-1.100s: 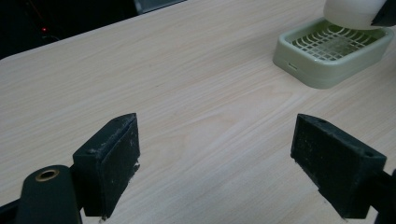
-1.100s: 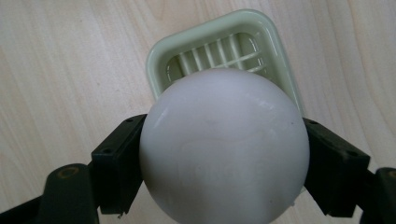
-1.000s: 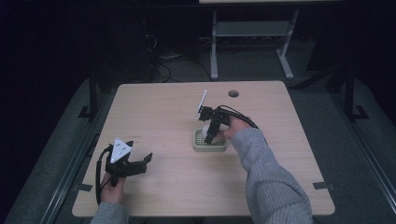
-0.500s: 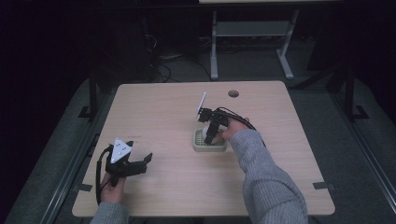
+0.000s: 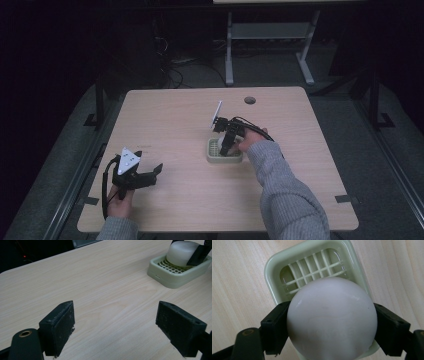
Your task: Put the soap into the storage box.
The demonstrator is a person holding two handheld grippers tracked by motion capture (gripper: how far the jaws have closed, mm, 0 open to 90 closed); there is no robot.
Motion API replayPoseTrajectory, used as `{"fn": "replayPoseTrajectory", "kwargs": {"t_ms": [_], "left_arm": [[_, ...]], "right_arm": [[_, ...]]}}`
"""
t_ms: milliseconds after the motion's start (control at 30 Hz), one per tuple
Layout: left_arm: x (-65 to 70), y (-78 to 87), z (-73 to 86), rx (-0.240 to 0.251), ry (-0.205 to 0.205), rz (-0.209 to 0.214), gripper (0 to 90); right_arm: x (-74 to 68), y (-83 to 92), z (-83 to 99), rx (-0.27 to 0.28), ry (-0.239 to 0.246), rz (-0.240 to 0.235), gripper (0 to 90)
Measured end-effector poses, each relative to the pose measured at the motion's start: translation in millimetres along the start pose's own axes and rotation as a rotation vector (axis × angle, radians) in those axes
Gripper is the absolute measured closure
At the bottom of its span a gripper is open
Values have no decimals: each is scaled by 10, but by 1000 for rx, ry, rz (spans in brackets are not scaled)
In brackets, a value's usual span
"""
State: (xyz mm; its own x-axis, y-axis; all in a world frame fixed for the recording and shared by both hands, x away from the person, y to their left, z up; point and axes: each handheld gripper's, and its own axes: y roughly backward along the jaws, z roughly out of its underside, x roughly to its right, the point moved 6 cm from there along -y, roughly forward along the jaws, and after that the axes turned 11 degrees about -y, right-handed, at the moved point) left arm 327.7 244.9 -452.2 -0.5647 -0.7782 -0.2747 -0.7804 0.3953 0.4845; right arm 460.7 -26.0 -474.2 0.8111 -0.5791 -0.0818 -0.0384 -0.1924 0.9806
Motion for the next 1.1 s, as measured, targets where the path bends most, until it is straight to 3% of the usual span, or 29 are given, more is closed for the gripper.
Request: {"fn": "replayPoseTrajectory", "kwargs": {"t_ms": [300, 800, 1100], "left_arm": [[13, 6, -4, 2, 0, 4, 152], [11, 9, 3, -5, -2, 2, 152], [4, 19, 2, -4, -7, 1, 153]], "right_arm": [[-7, 19, -2, 0, -21, -11, 210], [42, 293, 90, 71, -63, -23, 174], [44, 430, 191, 85, -76, -27, 172]]}}
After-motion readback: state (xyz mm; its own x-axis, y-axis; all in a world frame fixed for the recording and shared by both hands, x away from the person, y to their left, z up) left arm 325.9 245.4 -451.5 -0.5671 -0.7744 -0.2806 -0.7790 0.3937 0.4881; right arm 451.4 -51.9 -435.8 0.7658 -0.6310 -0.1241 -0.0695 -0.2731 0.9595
